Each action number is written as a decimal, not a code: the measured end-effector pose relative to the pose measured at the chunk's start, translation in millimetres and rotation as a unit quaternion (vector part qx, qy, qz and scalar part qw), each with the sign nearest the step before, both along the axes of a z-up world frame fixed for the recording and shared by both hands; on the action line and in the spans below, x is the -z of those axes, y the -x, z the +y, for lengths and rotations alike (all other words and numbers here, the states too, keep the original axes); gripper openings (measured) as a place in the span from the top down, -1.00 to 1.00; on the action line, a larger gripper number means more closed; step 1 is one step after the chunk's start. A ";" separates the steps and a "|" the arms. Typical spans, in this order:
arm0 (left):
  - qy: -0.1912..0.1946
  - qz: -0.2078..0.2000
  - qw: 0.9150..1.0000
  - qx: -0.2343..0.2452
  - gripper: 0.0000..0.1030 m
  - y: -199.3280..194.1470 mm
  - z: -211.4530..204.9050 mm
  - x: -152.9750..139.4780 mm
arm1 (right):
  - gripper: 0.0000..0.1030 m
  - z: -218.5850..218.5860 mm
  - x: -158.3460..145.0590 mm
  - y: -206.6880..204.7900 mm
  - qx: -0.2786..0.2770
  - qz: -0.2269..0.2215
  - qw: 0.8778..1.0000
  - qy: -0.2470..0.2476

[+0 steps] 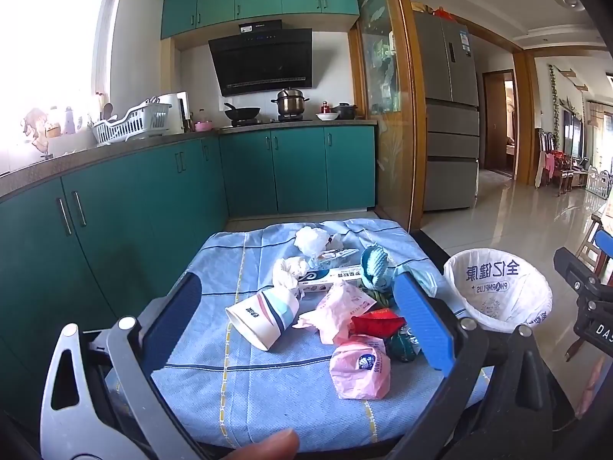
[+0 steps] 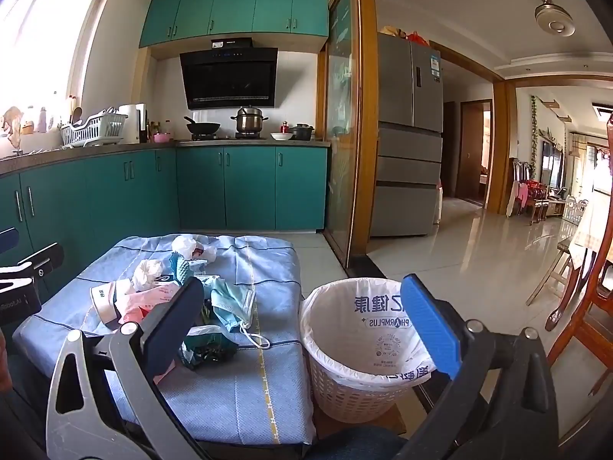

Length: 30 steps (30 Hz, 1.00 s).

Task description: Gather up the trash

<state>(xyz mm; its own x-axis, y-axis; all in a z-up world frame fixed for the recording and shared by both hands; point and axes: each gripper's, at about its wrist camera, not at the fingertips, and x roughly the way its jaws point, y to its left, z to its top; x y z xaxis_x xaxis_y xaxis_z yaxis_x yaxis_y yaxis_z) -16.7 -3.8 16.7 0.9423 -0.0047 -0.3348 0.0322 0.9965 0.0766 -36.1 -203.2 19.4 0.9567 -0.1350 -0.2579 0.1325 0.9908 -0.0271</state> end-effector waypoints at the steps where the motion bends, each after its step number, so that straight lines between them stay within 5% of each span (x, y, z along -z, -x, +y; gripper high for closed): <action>1: 0.000 0.000 1.000 0.000 -0.95 0.5 -0.3 0.0 | -0.95 -0.9 -0.8 0.9 0.000 -0.001 1.000 0.001; 30: 0.002 0.005 1.000 -0.001 -0.95 5.9 0.1 3.1 | -0.95 4.8 -1.3 14.2 0.007 -0.015 1.000 0.008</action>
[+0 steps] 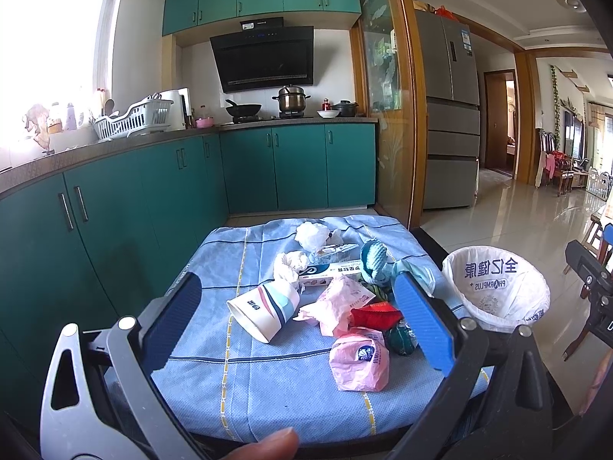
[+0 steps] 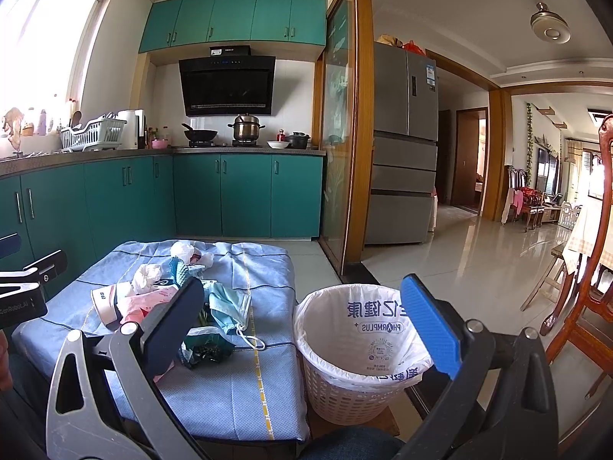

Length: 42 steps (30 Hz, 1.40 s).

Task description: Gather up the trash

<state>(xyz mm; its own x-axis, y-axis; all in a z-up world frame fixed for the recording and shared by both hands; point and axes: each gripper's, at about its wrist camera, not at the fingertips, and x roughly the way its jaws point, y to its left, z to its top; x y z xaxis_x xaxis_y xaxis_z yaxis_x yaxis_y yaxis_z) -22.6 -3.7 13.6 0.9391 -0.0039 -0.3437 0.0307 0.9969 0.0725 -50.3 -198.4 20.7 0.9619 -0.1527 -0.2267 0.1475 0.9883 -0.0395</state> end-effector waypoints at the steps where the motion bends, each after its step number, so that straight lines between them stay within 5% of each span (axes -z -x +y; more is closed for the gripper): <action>1: -0.001 0.000 1.000 0.000 -0.95 -0.1 -0.1 0.0 | -0.95 0.1 -0.3 -0.2 0.000 0.000 1.000 0.000; 42: 0.002 0.020 1.000 0.001 -0.95 -9.1 2.6 8.9 | -0.95 5.0 3.8 -3.2 0.006 0.006 1.000 0.007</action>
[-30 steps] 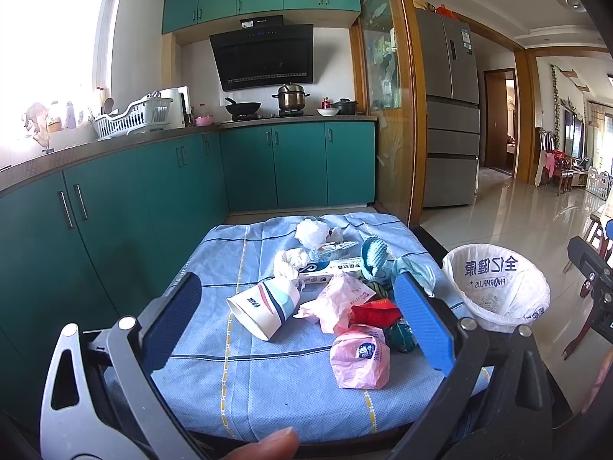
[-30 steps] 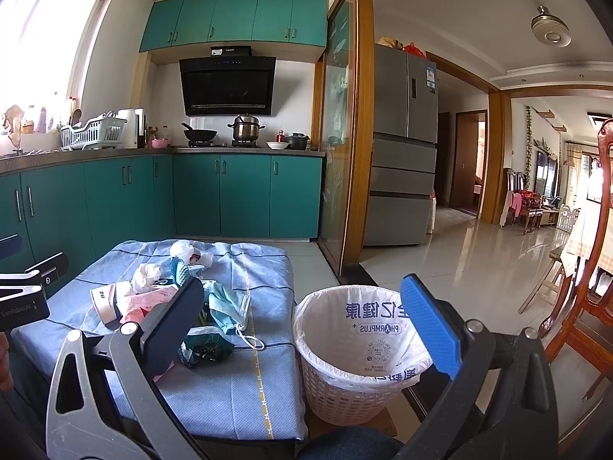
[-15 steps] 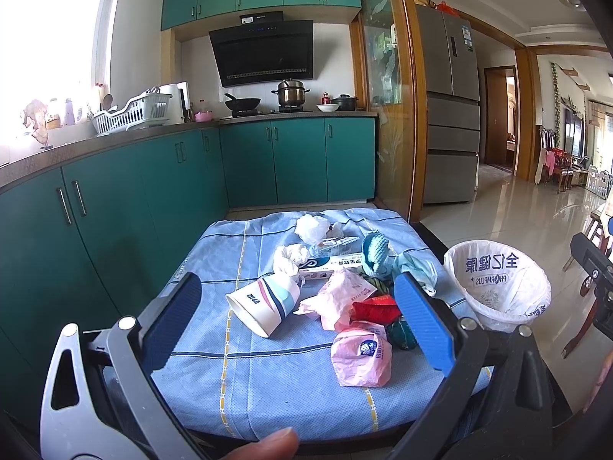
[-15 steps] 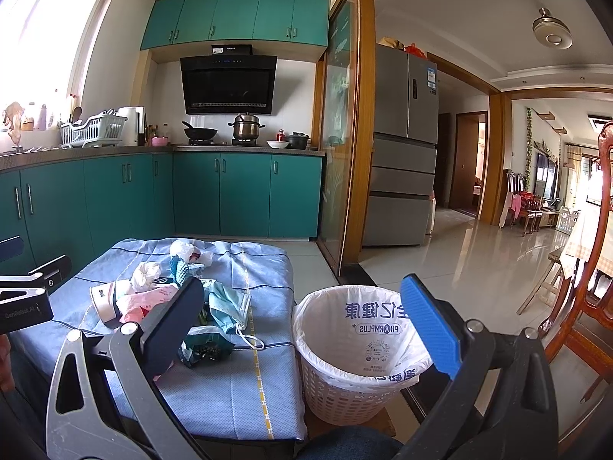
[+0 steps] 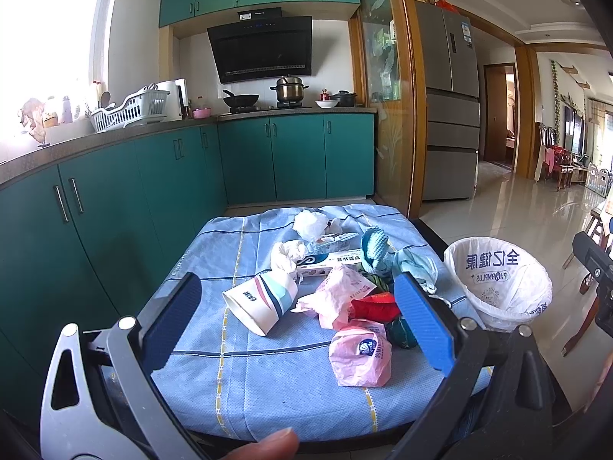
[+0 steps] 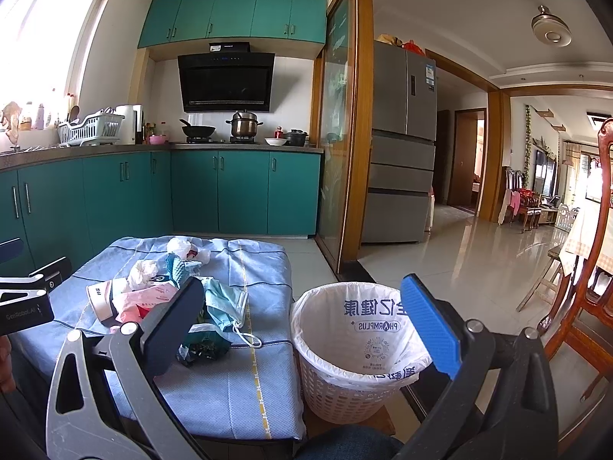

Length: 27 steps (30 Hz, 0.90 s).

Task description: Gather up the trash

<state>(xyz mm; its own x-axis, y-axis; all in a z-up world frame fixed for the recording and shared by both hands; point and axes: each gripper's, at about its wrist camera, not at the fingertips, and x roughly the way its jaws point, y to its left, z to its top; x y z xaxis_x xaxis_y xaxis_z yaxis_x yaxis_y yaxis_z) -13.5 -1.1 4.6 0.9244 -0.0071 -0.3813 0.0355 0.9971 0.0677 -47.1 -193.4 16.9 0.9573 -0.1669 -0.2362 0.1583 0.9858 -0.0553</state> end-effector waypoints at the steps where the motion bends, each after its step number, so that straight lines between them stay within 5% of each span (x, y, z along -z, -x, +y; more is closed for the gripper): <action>1: 0.000 0.000 1.000 0.000 -0.95 0.0 -0.1 0.0 | -0.95 -0.4 0.3 -0.2 0.000 0.000 1.000 -0.001; 27: 0.000 0.005 1.000 0.002 -0.95 -4.6 0.1 2.0 | -0.95 4.0 4.3 -8.6 0.003 0.016 1.000 0.005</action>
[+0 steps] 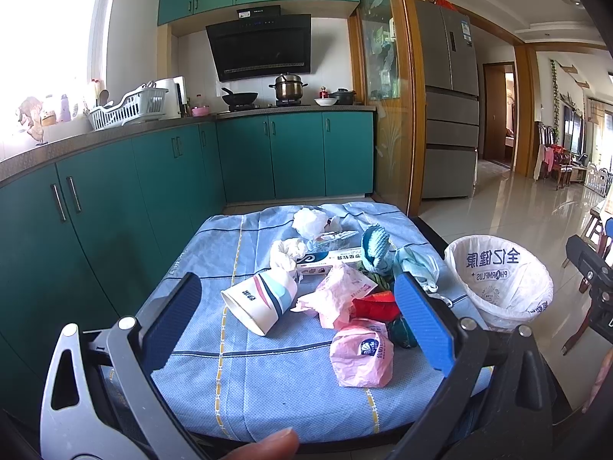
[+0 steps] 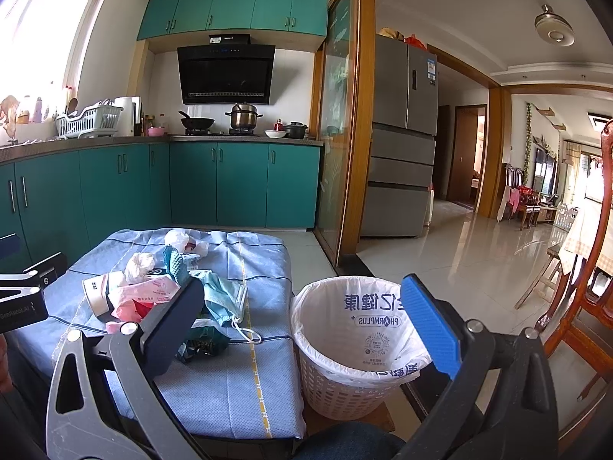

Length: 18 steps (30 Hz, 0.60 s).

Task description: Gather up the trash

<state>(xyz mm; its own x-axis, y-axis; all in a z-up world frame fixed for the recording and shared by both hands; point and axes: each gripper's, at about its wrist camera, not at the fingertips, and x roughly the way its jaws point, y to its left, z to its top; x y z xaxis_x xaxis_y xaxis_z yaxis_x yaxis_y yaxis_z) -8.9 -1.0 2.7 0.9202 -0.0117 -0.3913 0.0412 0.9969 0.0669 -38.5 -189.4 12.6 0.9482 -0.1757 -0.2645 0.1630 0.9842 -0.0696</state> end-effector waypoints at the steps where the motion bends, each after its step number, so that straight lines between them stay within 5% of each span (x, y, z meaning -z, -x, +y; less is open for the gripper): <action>1: 0.000 0.001 1.000 0.000 -0.95 -0.9 0.1 0.2 | -0.95 1.3 0.3 -0.5 0.001 0.001 1.000 0.003; 18: -0.002 0.013 1.000 0.006 -0.95 -14.8 -0.7 8.3 | -0.95 2.3 5.5 -11.4 0.001 0.013 1.000 0.007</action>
